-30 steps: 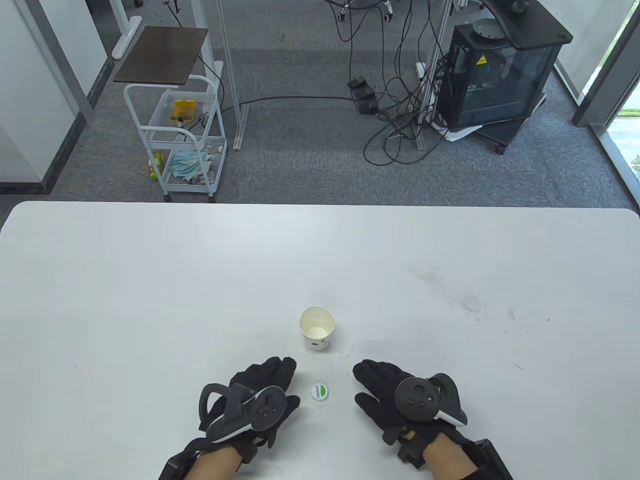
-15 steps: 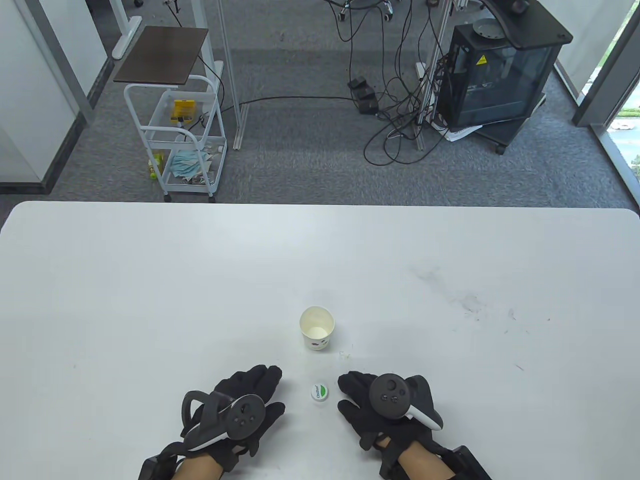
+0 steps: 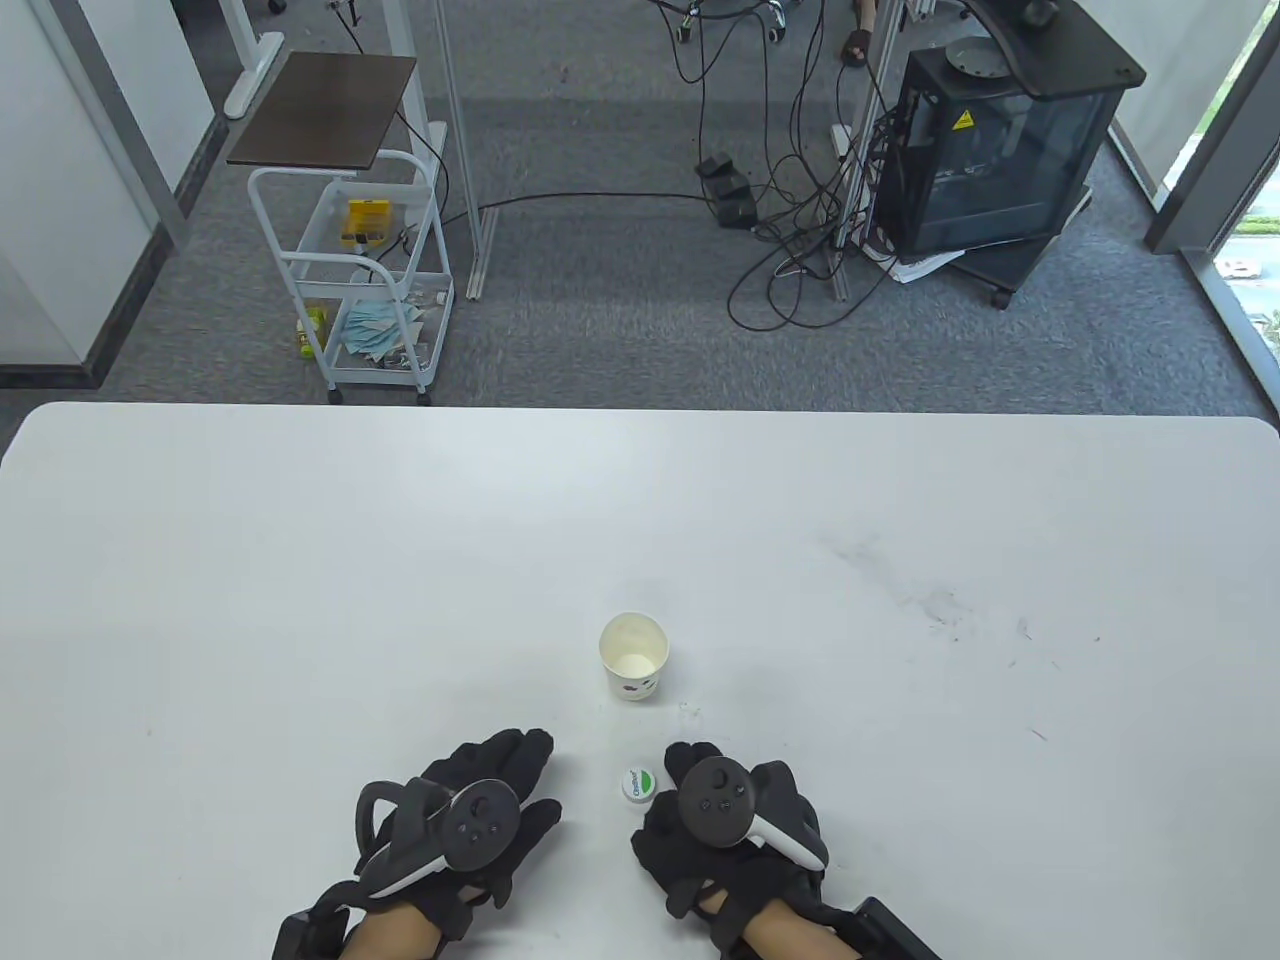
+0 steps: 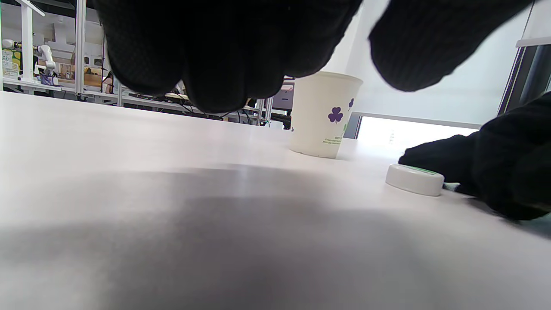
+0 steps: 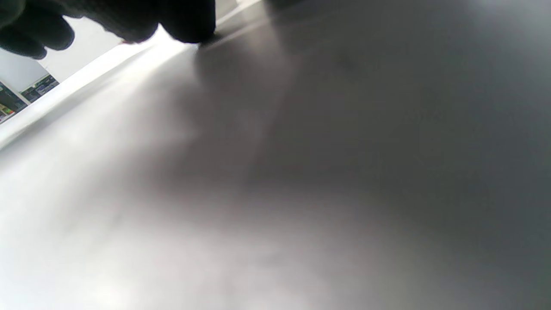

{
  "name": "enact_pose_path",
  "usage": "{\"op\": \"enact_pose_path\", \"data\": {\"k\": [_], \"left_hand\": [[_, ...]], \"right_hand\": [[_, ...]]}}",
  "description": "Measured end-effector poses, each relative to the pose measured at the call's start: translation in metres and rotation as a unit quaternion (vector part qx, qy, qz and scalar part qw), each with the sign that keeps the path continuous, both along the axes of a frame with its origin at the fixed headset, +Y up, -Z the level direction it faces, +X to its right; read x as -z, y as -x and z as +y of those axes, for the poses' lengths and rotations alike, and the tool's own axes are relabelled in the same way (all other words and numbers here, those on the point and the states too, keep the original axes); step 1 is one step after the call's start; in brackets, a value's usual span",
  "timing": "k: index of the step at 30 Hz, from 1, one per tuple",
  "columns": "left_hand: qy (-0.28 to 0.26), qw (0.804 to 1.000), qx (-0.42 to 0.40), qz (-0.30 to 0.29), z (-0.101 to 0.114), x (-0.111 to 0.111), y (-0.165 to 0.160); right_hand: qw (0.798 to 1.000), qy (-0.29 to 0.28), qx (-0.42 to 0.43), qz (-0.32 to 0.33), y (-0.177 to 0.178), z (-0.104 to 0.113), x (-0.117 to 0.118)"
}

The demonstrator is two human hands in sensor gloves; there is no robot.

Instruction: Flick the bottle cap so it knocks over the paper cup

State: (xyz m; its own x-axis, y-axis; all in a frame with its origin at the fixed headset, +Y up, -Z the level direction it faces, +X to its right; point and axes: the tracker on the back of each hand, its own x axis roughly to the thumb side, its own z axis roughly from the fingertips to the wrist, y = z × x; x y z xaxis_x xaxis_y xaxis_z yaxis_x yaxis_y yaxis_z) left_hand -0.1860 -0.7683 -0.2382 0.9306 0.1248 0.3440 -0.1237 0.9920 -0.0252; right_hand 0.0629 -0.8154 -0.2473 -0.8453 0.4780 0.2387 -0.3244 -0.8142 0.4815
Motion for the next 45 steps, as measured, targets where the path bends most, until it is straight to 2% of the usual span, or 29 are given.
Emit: {"op": "enact_pose_path", "data": {"k": [3, 5, 7, 11, 13, 15, 17, 21, 25, 36, 45], "left_hand": [[0.006, 1.000, -0.001, -0.003, 0.000, 0.001, -0.001], [0.011, 1.000, -0.004, -0.005, -0.001, 0.001, -0.001], [0.018, 1.000, -0.012, -0.006, -0.002, 0.001, -0.001], [0.014, 1.000, -0.013, -0.004, -0.001, 0.001, 0.000], [0.009, 1.000, -0.017, -0.002, 0.000, 0.001, 0.001], [0.002, 1.000, -0.019, 0.001, 0.002, 0.000, 0.003], [-0.008, 1.000, -0.020, 0.005, 0.005, -0.001, 0.004], [-0.023, 1.000, -0.018, 0.003, 0.008, -0.004, 0.004], [-0.036, 0.999, -0.015, 0.001, 0.011, -0.007, 0.003], [-0.056, 0.998, -0.016, -0.001, 0.015, -0.009, 0.006], [-0.044, 0.999, -0.009, -0.001, 0.012, -0.009, 0.005]], "right_hand": [[1.000, 0.001, -0.002, 0.003, 0.003, -0.001, 0.000], [0.999, 0.003, -0.003, -0.038, -0.002, -0.001, 0.001], [0.999, 0.008, 0.000, -0.045, -0.006, -0.002, 0.000], [0.996, 0.006, 0.076, -0.050, -0.022, 0.004, -0.003], [0.992, -0.013, 0.115, -0.040, -0.032, 0.008, 0.000], [0.992, -0.060, 0.113, -0.020, -0.042, 0.013, 0.003], [0.985, -0.151, 0.084, 0.010, -0.052, 0.020, 0.006], [0.973, -0.208, 0.091, 0.028, -0.068, 0.028, 0.009], [0.966, -0.249, 0.058, 0.036, -0.075, 0.032, 0.010], [0.967, -0.248, 0.049, 0.028, -0.081, 0.033, 0.015], [0.966, -0.251, 0.047, 0.030, -0.081, 0.033, 0.014]]}}
